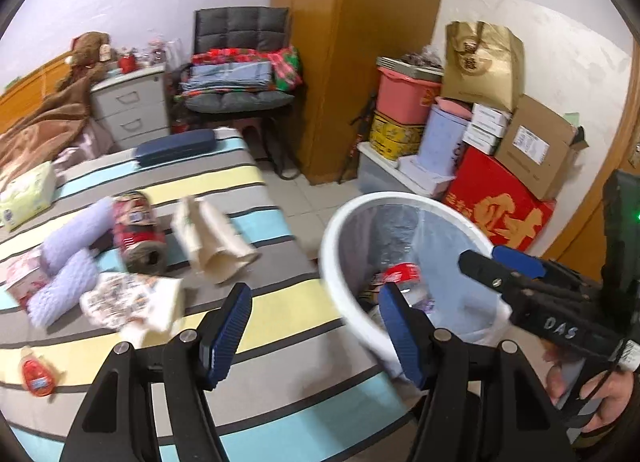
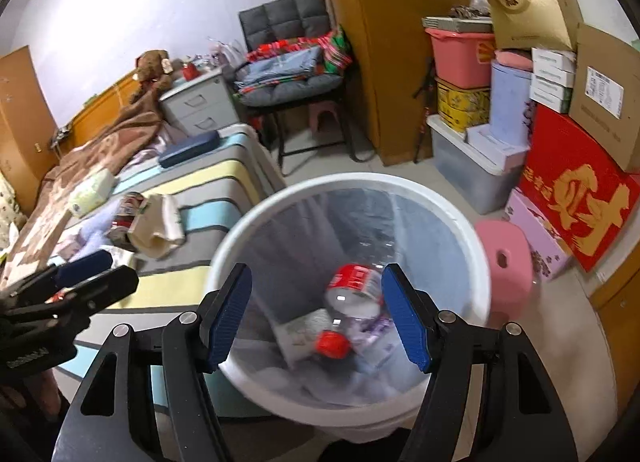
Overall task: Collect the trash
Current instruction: 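Move both tools back over the table toward the remaining trash, then grasp the red-capped packet with the left tool while the right tool grasps the printed paper cup, then carry the red packet and printed paper cup over the white bin with both tools, then open both tools to drop the packet and paper cup into the bin, then move both tools back over the table toward the remaining trash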
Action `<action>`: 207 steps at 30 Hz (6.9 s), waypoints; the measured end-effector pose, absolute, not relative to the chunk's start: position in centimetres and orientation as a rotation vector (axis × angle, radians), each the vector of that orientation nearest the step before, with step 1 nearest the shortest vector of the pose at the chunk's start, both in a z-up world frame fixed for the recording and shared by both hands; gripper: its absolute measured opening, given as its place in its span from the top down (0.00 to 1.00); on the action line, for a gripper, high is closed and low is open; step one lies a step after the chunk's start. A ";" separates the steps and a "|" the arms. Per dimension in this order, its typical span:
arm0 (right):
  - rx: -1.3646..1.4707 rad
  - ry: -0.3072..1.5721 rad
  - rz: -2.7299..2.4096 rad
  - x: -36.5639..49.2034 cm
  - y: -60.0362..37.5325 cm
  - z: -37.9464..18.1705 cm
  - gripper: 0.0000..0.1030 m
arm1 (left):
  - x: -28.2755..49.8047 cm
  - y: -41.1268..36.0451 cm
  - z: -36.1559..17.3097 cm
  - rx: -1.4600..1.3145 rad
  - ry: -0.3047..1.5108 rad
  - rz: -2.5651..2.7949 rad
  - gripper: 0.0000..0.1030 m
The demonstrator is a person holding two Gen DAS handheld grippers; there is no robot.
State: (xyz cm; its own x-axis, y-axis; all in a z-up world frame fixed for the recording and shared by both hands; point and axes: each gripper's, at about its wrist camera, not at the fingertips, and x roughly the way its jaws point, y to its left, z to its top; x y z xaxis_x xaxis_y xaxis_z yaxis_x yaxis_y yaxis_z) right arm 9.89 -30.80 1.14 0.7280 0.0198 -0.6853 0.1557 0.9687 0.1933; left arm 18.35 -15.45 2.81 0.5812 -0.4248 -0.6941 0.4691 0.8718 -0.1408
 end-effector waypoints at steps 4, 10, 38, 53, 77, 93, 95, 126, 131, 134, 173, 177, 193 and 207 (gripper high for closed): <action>0.224 0.724 -0.020 10.2 -29.0 1.4 0.33 | 17.9 -12.2 2.7 0.032 0.786 -0.468 0.36; 0.169 0.700 0.054 10.8 -26.1 1.4 0.33 | 17.6 -7.1 2.4 -0.014 0.783 -0.377 0.36; 0.015 0.779 0.441 15.5 -13.7 -0.8 0.33 | 18.1 9.8 -1.3 -0.155 0.840 -0.053 0.36; -0.107 0.859 0.432 17.0 -10.8 -2.2 0.49 | 21.3 10.7 -2.9 -0.234 0.876 -0.117 0.36; -0.004 0.885 0.408 16.3 -11.0 -2.4 0.76 | 20.6 13.0 -4.2 -0.212 0.926 0.023 0.36; 0.014 0.869 0.399 15.9 -10.7 -2.5 0.77 | 20.0 13.4 -4.1 -0.235 0.891 0.005 0.50; 0.017 0.861 0.396 15.8 -10.8 -2.4 0.77 | 19.9 13.1 -3.8 -0.226 0.885 0.001 0.50; 0.089 0.712 0.222 12.0 -16.3 0.9 0.77 | 17.5 2.0 2.4 -0.036 0.778 -0.196 0.50; 0.112 0.696 0.172 11.3 -18.3 1.2 0.77 | 17.4 -1.2 3.1 0.001 0.759 -0.256 0.50; 0.122 0.687 0.140 10.9 -19.4 1.5 0.77 | 17.3 -3.2 3.5 0.024 0.752 -0.292 0.50; 0.159 0.775 -0.178 9.9 -33.0 -0.4 0.77 | 19.5 -24.2 1.2 0.172 0.807 -0.611 0.49; 0.181 0.801 -0.167 10.4 -34.0 -0.9 0.76 | 20.3 -25.5 0.2 0.185 0.841 -0.631 0.49; 0.204 0.808 -0.170 10.1 -34.2 -0.8 0.35 | 20.3 -23.4 0.6 0.135 0.838 -0.607 0.38; 0.187 0.756 -0.123 9.7 -31.0 0.5 0.35 | 19.3 -16.9 2.0 0.083 0.807 -0.529 0.38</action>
State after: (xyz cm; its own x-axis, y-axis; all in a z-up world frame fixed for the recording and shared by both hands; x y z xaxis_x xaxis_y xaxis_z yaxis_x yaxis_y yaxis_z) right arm 9.72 -31.04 0.53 0.7215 -0.0433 -0.6910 0.1776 0.9762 0.1243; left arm 19.31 -16.95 2.00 0.5695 -0.4192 -0.7071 0.4810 0.8675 -0.1268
